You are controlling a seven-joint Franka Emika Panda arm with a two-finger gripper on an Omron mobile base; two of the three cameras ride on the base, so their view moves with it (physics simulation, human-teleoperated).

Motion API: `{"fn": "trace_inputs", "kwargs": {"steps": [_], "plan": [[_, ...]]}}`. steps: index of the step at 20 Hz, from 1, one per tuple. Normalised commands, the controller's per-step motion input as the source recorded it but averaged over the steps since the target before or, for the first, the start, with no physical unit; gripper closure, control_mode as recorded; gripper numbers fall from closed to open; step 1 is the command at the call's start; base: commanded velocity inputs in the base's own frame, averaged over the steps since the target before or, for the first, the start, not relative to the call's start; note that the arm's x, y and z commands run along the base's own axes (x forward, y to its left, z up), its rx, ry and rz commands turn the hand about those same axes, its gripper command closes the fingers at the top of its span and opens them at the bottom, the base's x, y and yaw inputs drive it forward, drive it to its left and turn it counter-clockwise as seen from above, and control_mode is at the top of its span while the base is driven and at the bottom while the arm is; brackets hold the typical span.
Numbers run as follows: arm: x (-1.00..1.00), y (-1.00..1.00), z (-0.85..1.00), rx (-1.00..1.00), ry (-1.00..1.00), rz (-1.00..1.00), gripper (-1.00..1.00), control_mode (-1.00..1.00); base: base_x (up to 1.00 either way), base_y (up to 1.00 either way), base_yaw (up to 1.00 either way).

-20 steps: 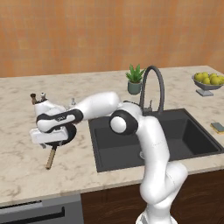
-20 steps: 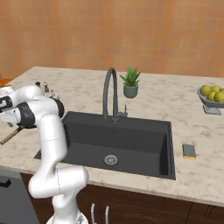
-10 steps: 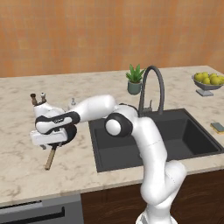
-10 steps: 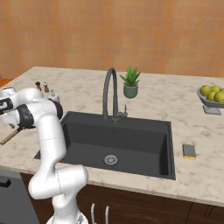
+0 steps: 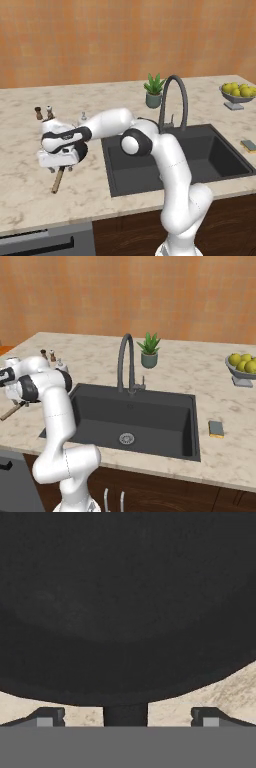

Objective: Pick the pan and sponge and place them into the sink. Then turn on the water.

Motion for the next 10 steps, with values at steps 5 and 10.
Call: {"fn": "trace_inputs", "kwargs": {"steps": [5, 10], "plan": [[0.03, -0.01, -0.31, 0.00, 0.00, -0.15, 1.00, -1.00, 0.00, 0.00, 0.00], [0.00, 0.00, -0.02, 0.00, -0.01, 0.00, 1.00, -1.00, 0.00, 0.00, 0.00]]}}
